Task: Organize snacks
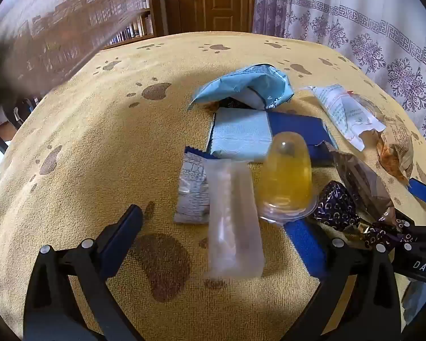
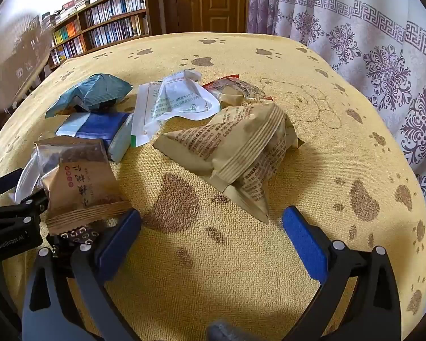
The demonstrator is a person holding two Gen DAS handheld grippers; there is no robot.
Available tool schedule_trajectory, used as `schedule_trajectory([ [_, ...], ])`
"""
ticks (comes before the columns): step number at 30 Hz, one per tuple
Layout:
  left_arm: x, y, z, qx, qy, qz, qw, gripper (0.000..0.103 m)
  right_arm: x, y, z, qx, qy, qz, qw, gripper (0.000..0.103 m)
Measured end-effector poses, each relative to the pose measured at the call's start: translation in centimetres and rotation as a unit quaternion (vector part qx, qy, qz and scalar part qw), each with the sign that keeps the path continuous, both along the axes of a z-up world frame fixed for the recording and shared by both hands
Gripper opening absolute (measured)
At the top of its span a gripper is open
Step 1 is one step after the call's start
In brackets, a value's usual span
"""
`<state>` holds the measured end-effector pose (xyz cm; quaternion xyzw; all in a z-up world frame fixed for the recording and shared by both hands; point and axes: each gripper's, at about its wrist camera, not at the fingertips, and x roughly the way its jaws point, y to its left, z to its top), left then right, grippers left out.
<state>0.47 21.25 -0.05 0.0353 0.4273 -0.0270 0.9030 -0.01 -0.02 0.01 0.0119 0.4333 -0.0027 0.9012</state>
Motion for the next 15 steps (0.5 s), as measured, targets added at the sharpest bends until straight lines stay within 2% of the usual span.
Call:
schedule_trajectory([
  [15, 0.01, -0.02, -0.03, -0.003, 0.001, 0.000, 1.0000, 0.100, 0.00, 0.00, 0.00, 0.000, 0.000, 0.000, 1.000, 0.098],
])
